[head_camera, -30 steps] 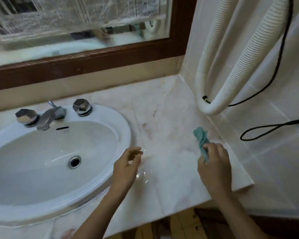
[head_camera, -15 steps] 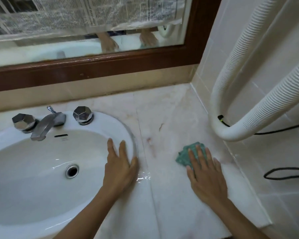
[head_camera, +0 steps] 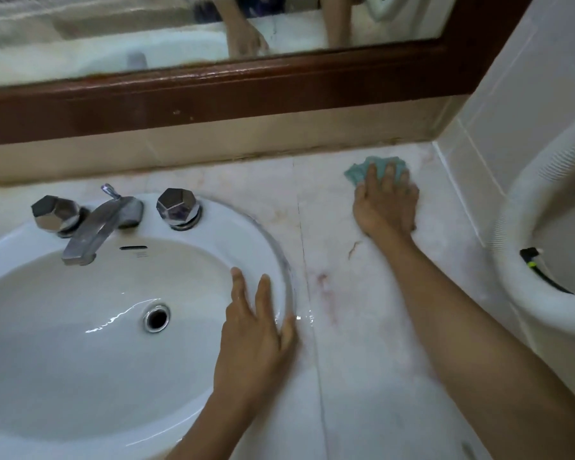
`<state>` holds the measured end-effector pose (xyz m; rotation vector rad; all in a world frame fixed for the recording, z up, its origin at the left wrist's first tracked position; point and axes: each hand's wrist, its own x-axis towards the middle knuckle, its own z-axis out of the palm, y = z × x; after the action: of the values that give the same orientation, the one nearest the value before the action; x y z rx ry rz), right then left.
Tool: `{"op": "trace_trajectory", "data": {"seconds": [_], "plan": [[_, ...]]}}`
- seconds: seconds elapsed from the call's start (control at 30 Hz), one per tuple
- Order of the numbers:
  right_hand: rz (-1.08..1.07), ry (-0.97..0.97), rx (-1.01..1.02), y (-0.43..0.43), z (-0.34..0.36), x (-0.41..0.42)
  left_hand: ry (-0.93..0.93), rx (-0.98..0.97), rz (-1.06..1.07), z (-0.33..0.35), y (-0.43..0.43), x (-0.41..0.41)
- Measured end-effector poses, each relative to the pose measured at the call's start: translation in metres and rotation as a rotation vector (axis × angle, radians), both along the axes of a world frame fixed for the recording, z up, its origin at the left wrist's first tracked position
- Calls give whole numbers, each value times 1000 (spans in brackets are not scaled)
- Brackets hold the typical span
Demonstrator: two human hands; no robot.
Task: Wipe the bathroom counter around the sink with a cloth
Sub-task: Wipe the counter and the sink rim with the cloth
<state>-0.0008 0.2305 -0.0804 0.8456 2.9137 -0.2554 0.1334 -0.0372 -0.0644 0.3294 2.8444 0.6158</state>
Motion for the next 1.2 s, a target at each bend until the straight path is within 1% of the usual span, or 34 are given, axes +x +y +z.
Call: {"op": "trace_trajectory", "data": {"seconds": [0.07, 0.13, 0.23, 0.27, 0.33, 0.4, 0.47, 0.53, 0.6, 0.67, 0.73, 0.8, 0.9, 0.97, 1.0, 1.07, 1.13, 1.2], "plan": [[143, 26, -15, -34, -4, -4, -14, 3, -8, 0, -1, 0], [233, 86, -40, -71, -8, 24, -10, 48, -27, -1, -4, 0], [266, 141, -84, -123, -5, 115, -2, 210, 5, 0, -8, 1], [299, 133, -93, -135, -4, 151, -5, 228, 12, -1, -9, 0], [382, 124, -100, -141, 1, 216, 5, 187, -18, -2, -10, -1], [398, 132, -62, -110, 1, 247, -3, 160, -13, -1, -6, -1], [285, 93, 25, -60, -4, 239, -20, 190, 41, 2, -3, 0], [120, 56, 77, -18, -8, 203, -5, 184, 56, 5, -1, 1], [0, 52, 64, -4, -11, 157, -5, 180, 65, 3, -2, 1], [-51, 66, 21, -18, -13, 120, -4, 188, 76, 4, -2, 1], [-19, 115, 3, -52, -14, 108, 0, 194, 73, 5, -2, 2], [92, 177, 0, -100, -13, 131, 1, 194, 66, 7, -2, 2], [365, 178, -46, -155, -5, 221, 4, 203, 57, 7, -4, 2], [465, 169, -56, -146, 1, 275, 7, 210, 44, 6, -6, 2], [459, 170, -32, -127, 1, 288, 5, 210, 44, 6, -6, 2], [329, 127, 42, -82, -4, 288, 2, 207, 51, 7, -5, 2], [171, 89, 62, -53, -9, 258, -2, 207, 65, 8, -4, 3], [66, 96, 39, -50, -11, 216, 6, 211, 75, 7, -4, 3]]}}
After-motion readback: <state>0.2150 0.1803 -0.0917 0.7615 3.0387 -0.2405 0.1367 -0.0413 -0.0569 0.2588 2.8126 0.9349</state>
